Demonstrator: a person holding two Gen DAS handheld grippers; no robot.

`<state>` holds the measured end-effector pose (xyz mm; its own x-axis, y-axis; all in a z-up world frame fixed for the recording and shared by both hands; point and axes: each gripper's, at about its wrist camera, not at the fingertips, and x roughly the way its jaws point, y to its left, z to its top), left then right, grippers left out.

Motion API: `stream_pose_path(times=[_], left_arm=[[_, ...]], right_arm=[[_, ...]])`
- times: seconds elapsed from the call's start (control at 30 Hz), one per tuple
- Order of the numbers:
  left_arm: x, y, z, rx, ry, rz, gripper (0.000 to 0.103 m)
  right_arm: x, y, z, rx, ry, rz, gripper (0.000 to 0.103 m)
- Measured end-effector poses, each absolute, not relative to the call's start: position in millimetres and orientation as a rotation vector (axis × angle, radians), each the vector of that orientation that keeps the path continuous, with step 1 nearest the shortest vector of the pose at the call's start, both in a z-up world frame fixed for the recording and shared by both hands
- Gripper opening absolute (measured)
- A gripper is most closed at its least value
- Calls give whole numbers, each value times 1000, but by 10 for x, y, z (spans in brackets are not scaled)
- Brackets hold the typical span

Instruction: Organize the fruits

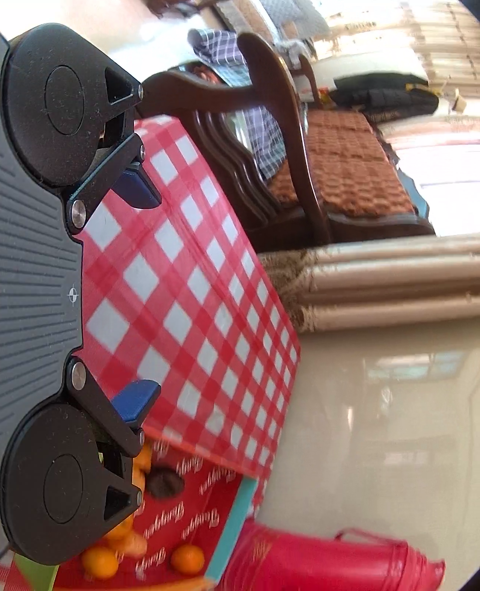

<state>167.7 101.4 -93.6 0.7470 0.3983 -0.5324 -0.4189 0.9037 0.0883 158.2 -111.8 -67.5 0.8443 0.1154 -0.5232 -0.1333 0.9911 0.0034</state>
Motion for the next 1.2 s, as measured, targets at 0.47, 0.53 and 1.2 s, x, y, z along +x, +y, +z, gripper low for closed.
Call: stream_pose_path(times=[0.47, 0.53, 1.2], left_arm=[[376, 347, -218, 72, 548, 184, 103], [238, 299, -154, 83, 536, 175, 103], [27, 38, -25, 114, 514, 120, 103]], right_arm=[[240, -1565, -91, 67, 500, -44, 97], [127, -1603, -66, 73, 495, -53, 97], [-107, -1697, -105, 88, 478, -82, 97]])
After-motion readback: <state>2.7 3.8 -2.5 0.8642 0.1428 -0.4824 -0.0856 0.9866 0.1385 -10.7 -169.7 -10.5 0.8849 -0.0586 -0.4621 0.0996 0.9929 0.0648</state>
